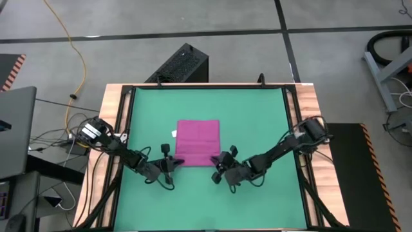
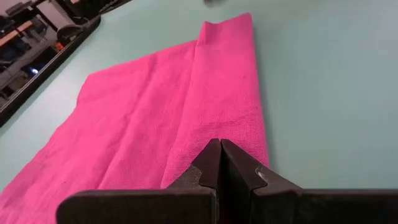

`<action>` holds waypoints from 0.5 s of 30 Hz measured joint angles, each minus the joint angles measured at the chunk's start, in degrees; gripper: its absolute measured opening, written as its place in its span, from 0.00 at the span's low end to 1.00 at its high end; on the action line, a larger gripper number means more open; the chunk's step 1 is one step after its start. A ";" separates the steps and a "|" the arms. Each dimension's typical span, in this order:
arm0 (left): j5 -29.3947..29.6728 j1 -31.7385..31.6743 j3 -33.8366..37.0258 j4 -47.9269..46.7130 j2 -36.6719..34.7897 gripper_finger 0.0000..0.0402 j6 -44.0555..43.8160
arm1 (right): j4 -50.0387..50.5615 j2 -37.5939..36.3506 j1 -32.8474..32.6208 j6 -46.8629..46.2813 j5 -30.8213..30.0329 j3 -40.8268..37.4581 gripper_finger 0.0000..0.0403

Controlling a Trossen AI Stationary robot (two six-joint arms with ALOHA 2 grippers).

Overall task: Roll towel into tight, uniform cylinder
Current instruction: Roll the pink towel

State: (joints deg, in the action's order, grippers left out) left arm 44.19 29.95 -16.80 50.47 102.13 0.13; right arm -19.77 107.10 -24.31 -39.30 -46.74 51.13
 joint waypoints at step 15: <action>-6.20 -3.25 0.00 -2.64 0.02 0.00 -3.24 | 9.65 -7.06 -1.46 41.11 13.56 0.04 0.53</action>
State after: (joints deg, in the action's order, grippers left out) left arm 38.00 26.70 -16.80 47.83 102.15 -3.11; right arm -10.12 100.04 -25.76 1.81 -33.18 51.17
